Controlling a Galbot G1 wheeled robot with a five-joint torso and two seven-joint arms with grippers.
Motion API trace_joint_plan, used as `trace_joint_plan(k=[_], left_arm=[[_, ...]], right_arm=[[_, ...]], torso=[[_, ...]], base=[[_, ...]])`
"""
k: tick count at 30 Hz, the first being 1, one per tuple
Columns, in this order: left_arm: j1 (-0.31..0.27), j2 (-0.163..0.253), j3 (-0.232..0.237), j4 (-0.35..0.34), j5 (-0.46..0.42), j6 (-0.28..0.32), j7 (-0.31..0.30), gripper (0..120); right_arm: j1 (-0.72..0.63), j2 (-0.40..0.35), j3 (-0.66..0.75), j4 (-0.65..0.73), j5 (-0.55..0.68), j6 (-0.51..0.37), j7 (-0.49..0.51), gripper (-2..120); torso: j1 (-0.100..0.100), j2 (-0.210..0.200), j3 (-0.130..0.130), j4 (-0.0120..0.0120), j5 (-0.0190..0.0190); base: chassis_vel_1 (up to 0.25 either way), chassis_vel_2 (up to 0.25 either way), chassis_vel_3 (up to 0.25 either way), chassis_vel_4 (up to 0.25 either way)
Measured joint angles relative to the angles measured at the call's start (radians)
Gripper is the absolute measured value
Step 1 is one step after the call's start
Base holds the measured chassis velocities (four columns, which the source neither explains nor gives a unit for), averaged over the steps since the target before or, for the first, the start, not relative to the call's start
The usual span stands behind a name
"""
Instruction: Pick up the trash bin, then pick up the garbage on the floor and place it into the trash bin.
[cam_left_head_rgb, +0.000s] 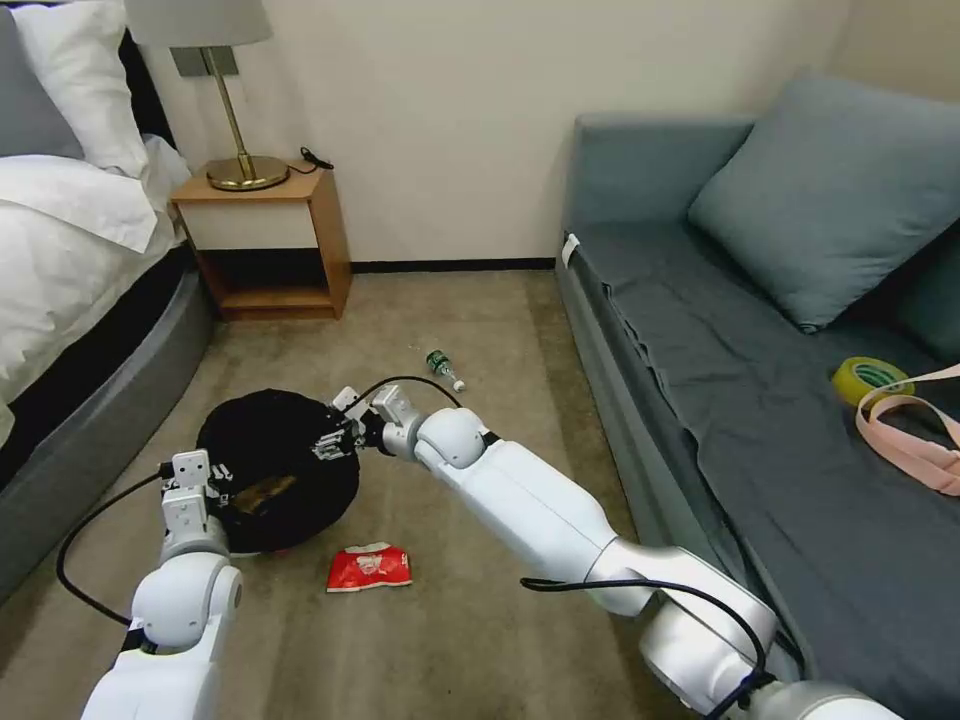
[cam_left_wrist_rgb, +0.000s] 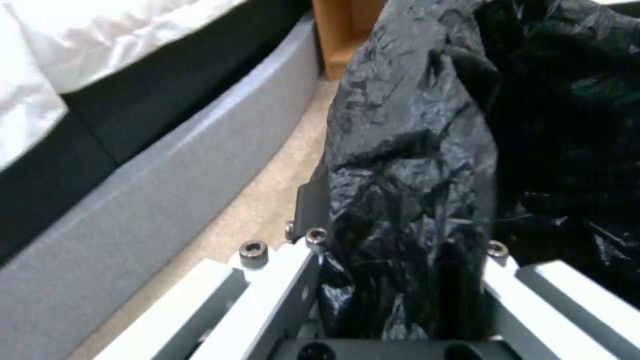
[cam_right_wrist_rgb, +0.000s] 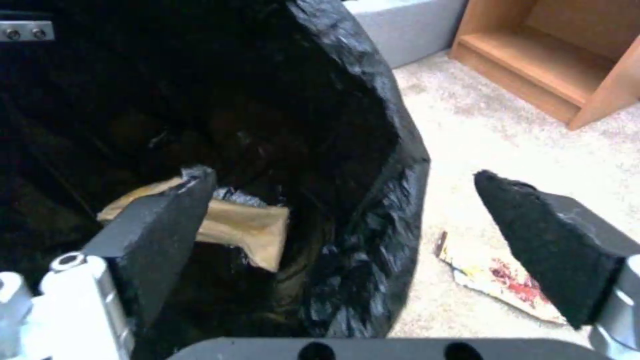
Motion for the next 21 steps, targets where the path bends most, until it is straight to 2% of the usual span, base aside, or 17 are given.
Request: trace_joint_plan(k=[3,7,8,9,10,13,16,21], left_arm=[[0.0,0.0,0.0,0.0,0.0,-0.001,0.0,4],[-0.006,0.021,-0.033,0.009,-0.005,-0.007,-0.001,4],[-0.005,0.039,-0.055,0.016,-0.017,-0.011,-0.001,4],[-0.002,0.053,-0.074,0.022,-0.03,-0.016,-0.002,4],[-0.002,0.053,-0.074,0.022,-0.03,-0.016,-0.002,4],[0.01,0.075,-0.104,0.032,-0.056,-0.027,-0.001,4],[0.012,0.076,-0.108,0.039,-0.055,-0.031,-0.001,4],[0.011,0.073,-0.105,0.049,-0.044,-0.035,0.001,4]], right_arm=[[0.001,0.0,0.005,-0.005,-0.007,0.002,0.001,100],[0.006,-0.005,0.001,0.028,0.014,-0.014,0.002,100],[0.001,-0.047,-0.017,0.058,0.021,-0.022,-0.005,100],[-0.017,-0.093,-0.027,0.079,0.02,-0.029,-0.013,100],[-0.017,-0.093,-0.027,0.079,0.02,-0.029,-0.013,100],[-0.105,-0.188,-0.026,0.122,-0.037,-0.035,-0.048,100],[-0.162,-0.217,-0.02,0.13,-0.095,-0.025,-0.072,100],[-0.212,-0.218,-0.005,0.118,-0.146,-0.008,-0.091,100]], torso=[[0.0,0.0,0.0,-0.0001,0.0],[0.0,0.0,0.0,0.0001,0.0001],[0.0,0.0,0.0,0.0008,0.0003],[0.0,0.0,0.0,0.0004,0.0001],[0.0,0.0,0.0,0.0004,0.0001],[0.0,0.0,0.0,-0.0004,0.0002],[0.0,0.0,0.0,0.0,0.0002],[0.0,0.0,0.0,-0.0001,0.0001]], base=[[0.0,0.0,0.0,0.0],[0.0,0.0,0.0,0.0],[0.0,0.0,0.0,0.0],[0.0,0.0,0.0,0.0],[0.0,0.0,0.0,0.0],[0.0,0.0,0.0,0.0],[0.0,0.0,0.0,0.0],[0.0,0.0,0.0,0.0]])
